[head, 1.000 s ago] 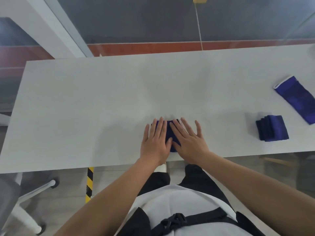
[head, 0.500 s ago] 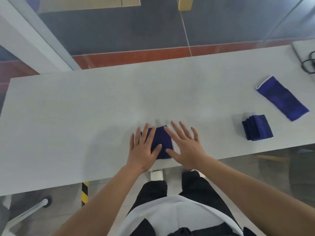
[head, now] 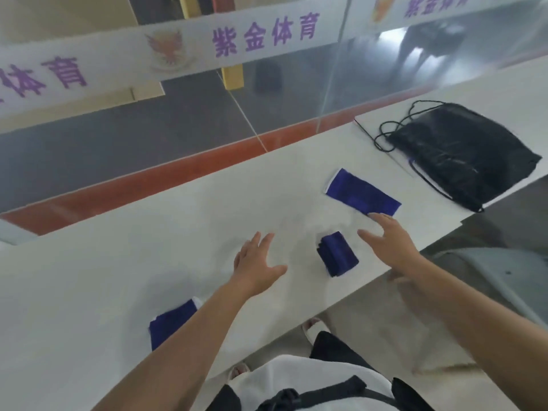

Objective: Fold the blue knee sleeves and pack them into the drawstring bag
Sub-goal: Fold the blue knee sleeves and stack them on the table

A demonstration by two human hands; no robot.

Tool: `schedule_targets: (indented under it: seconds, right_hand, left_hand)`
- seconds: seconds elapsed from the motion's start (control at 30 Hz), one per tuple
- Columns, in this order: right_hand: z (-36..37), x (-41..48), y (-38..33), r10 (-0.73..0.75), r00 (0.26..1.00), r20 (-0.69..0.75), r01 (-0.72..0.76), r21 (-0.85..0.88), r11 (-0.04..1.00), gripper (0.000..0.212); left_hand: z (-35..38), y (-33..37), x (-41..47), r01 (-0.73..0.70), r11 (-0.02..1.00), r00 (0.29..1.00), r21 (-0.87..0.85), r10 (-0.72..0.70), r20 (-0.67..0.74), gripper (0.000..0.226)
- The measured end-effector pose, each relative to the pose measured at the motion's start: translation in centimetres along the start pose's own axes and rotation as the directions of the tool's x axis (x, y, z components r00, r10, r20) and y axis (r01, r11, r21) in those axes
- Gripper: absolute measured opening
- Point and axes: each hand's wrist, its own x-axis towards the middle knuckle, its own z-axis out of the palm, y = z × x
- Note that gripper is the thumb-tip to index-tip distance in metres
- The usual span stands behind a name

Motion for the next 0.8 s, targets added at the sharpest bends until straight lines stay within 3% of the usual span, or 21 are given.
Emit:
schedule_targets:
  seconds: [0.13,0.27,0.5,0.6,0.8]
  right_hand:
    - [-2.8,5.6,4.3,0.028,0.994,0.105,-0.025,-0.031,0.999,0.064]
    - [-3.9,12.4,6.1,-0.029,0.973,0.229,0.085,-0.24,0.967,0.065]
    - [-1.5,18.7,5.2,-0.076,0.91,0.407,0.286,-0.487,0.825,0.063]
    - [0.6,19.4,2.1,-0.159,0.873,0.461,0.397,-0.483,0.781,0.066]
    - [6.8,17.9,-4.6,-0.389,0.69,0.61,0.658,-0.305,0.689,0.063]
  left_hand:
    - [1.5,3.0,3.3,0.11,0.993,0.993,-0.033,-0.108,0.056,0.085]
    - [3.1,4.1,5.2,0.238,0.971,0.967,-0.005,-0.236,0.093,0.085]
    - [5.4,4.4,4.8,0.37,0.926,0.928,-0.071,-0.372,-0.02,0.072]
    - [5.8,4.0,3.6,0.398,0.9,0.901,-0.176,-0.42,-0.11,0.07]
    - [6.1,3.2,0.4,0.42,0.801,0.79,-0.426,-0.554,-0.262,0.069]
